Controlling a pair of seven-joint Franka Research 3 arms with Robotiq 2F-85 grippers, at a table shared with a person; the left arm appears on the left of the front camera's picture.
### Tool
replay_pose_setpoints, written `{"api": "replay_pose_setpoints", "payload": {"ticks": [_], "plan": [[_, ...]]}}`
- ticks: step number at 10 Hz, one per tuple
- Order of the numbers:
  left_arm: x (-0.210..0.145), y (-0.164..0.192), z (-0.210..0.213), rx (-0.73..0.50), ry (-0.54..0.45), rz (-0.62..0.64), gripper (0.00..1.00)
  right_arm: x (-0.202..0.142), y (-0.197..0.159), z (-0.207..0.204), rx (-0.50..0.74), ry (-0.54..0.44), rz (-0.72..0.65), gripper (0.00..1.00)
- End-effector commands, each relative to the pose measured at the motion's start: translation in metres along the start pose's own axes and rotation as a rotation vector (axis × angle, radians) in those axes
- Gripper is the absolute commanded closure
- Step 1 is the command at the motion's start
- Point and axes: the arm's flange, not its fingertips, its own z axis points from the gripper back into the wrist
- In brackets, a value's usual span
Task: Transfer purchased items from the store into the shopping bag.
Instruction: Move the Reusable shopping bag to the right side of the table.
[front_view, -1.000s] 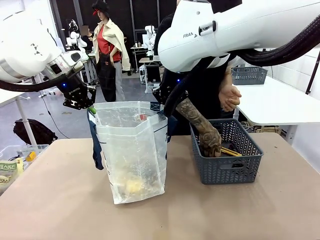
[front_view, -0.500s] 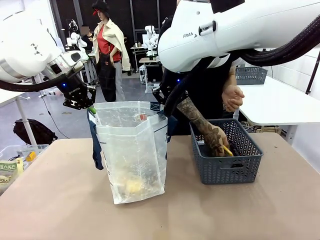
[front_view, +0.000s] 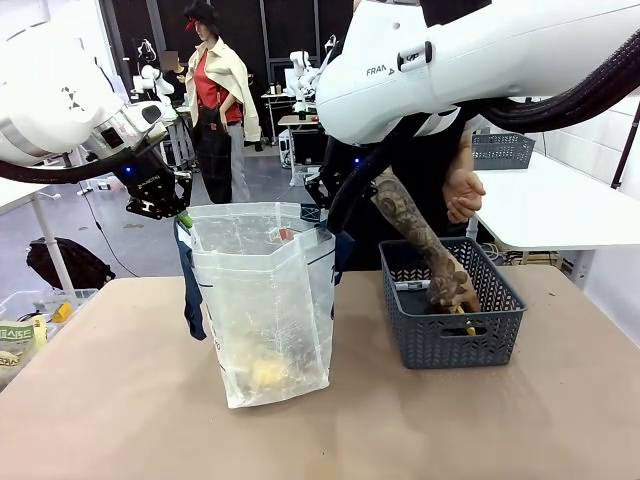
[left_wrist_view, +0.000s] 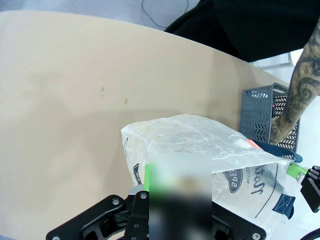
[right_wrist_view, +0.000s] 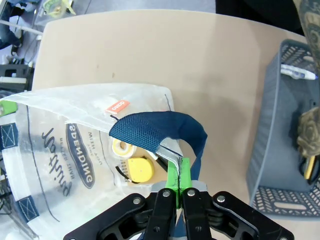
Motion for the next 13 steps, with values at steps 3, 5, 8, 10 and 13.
{"api": "replay_pose_setpoints", "payload": {"ticks": [3, 5, 8, 10, 13], "plan": [[-0.0004, 0.0023, 0.0033, 0.001, -0.006, 0.017, 1.00, -0.0002, -0.0033, 0.0016, 0.005, 0.004, -0.010, 1.00], [-0.0004, 0.0023, 0.0033, 0.001, -0.006, 0.017, 1.00, -0.0002, -0.0033, 0.0016, 0.005, 0.004, -0.010, 1.00], [-0.0004, 0.0023, 0.0033, 0.001, -0.006, 0.017, 1.00, -0.0002, -0.0033, 0.0016, 0.005, 0.004, -0.010, 1.00], [-0.0004, 0.0023, 0.0033, 0.001, -0.006, 0.017, 1.00, -0.0002, -0.0033, 0.0016, 0.005, 0.004, -0.010, 1.00], [-0.0004, 0.0023, 0.0033, 0.001, -0.006, 0.017, 1.00, -0.0002, -0.0033, 0.0016, 0.005, 0.004, -0.010, 1.00]]}}
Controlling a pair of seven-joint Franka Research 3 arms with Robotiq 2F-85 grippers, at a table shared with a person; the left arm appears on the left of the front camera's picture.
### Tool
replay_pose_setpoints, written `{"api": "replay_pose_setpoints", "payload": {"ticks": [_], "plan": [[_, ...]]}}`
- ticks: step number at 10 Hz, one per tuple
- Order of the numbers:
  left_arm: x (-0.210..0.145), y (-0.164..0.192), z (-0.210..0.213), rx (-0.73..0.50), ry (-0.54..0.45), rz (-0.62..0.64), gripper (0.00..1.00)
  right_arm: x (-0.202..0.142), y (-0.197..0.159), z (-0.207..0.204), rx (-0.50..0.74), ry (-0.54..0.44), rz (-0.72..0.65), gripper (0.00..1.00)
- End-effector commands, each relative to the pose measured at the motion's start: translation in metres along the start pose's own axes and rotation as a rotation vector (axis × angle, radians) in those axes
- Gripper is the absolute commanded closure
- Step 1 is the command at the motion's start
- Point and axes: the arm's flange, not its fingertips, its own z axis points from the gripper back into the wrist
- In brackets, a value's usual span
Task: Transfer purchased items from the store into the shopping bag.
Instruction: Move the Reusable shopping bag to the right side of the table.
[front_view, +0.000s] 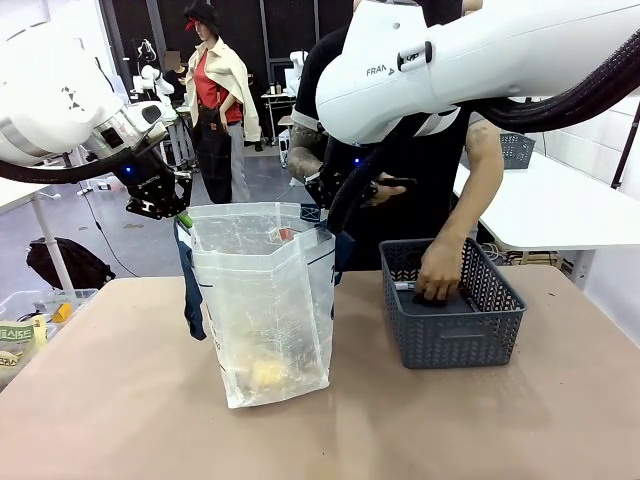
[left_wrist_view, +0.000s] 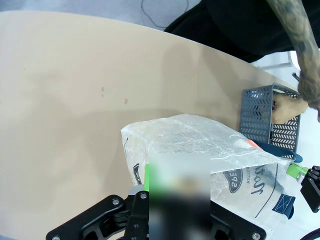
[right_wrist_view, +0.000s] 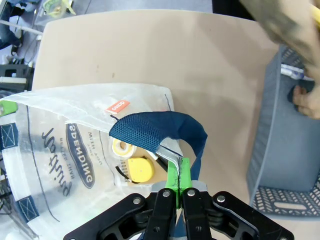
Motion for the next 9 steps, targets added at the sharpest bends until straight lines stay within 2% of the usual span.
{"api": "replay_pose_setpoints", "payload": {"ticks": [1, 9], "plan": [[-0.0004, 0.0023, 0.0033, 0.001, -0.006, 0.017, 1.00, -0.0002, -0.0033, 0.0016, 0.005, 0.004, -0.010, 1.00], [-0.0004, 0.0023, 0.0033, 0.001, -0.006, 0.017, 1.00, -0.0002, -0.0033, 0.0016, 0.005, 0.004, -0.010, 1.00]]}}
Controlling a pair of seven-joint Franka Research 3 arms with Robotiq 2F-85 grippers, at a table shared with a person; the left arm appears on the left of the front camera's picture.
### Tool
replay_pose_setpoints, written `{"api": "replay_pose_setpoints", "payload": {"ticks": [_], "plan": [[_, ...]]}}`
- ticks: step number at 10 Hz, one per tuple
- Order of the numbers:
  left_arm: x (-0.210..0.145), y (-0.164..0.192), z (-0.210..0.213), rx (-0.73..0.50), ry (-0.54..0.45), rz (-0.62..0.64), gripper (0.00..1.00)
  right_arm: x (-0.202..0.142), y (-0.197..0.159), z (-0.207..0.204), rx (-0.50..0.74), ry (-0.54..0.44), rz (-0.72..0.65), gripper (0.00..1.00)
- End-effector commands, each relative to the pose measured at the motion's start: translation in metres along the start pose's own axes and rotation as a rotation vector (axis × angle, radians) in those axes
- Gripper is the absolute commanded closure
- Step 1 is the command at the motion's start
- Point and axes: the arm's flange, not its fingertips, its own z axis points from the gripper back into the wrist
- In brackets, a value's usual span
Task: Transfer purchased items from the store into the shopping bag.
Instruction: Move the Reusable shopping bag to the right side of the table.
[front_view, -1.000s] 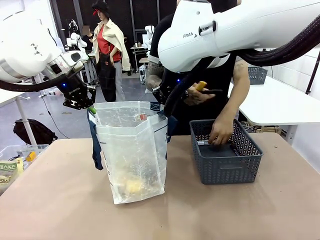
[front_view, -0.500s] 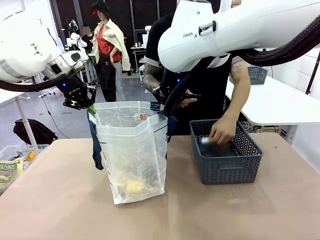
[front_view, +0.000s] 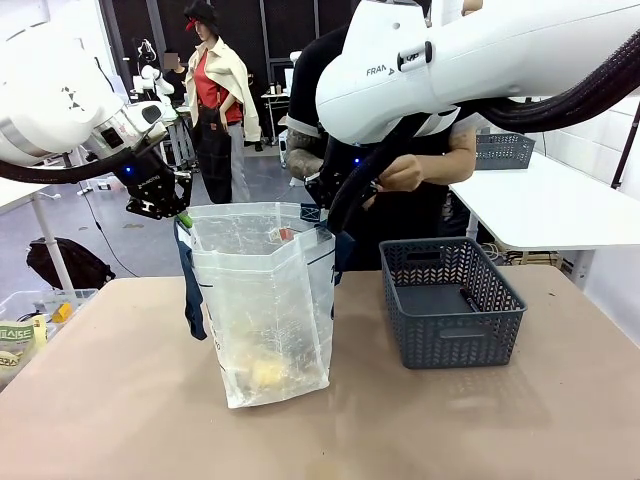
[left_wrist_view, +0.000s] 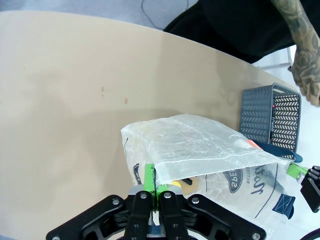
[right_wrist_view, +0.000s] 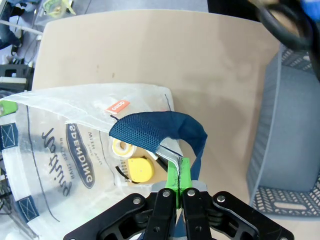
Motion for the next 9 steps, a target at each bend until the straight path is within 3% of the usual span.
{"api": "replay_pose_setpoints", "payload": {"ticks": [1, 9], "plan": [[-0.0004, 0.0023, 0.0033, 0.001, -0.006, 0.017, 1.00, -0.0002, -0.0033, 0.0016, 0.005, 0.004, -0.010, 1.00], [-0.0004, 0.0023, 0.0033, 0.001, -0.006, 0.017, 1.00, -0.0002, -0.0033, 0.0016, 0.005, 0.004, -0.010, 1.00]]}}
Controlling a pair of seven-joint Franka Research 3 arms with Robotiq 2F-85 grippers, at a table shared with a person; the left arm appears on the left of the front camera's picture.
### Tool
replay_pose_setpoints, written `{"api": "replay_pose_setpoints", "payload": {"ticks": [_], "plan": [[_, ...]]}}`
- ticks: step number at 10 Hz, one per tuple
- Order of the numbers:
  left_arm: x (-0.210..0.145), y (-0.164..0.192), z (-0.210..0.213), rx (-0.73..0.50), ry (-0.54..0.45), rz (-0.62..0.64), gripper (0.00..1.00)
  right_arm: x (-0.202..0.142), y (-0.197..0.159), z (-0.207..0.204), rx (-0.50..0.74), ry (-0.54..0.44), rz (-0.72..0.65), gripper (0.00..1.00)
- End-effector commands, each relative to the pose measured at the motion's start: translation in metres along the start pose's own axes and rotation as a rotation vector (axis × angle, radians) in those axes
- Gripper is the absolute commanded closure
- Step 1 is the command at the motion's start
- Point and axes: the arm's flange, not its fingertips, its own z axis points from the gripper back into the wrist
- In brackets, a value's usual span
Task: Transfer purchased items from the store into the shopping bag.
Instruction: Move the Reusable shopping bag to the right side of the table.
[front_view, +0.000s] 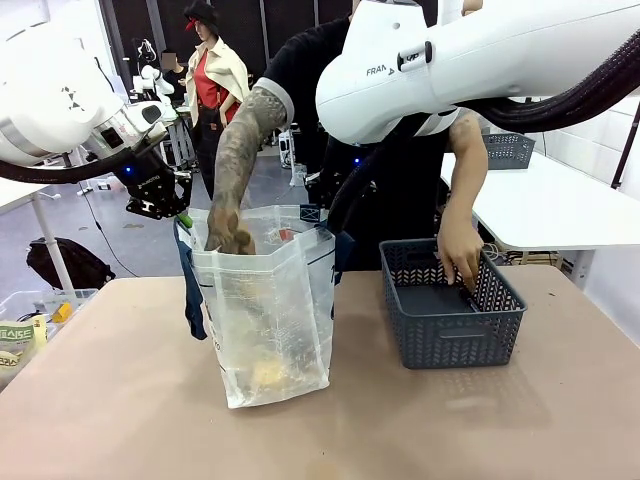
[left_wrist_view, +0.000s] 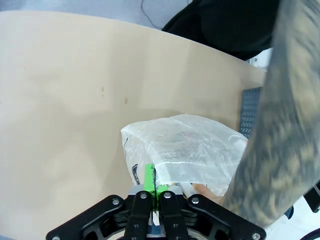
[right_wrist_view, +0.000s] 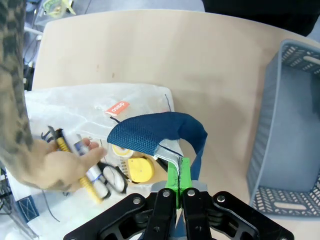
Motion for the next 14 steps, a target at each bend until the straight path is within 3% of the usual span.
{"api": "replay_pose_setpoints", "payload": {"ticks": [1, 14], "plan": [[-0.0004, 0.0023, 0.0033, 0.000, -0.006, 0.017, 1.00, -0.0001, -0.0033, 0.0016, 0.005, 0.004, -0.010, 1.00], [-0.0004, 0.0023, 0.0033, 0.000, -0.006, 0.017, 1.00, -0.0001, -0.0033, 0.0016, 0.005, 0.004, -0.010, 1.00]]}}
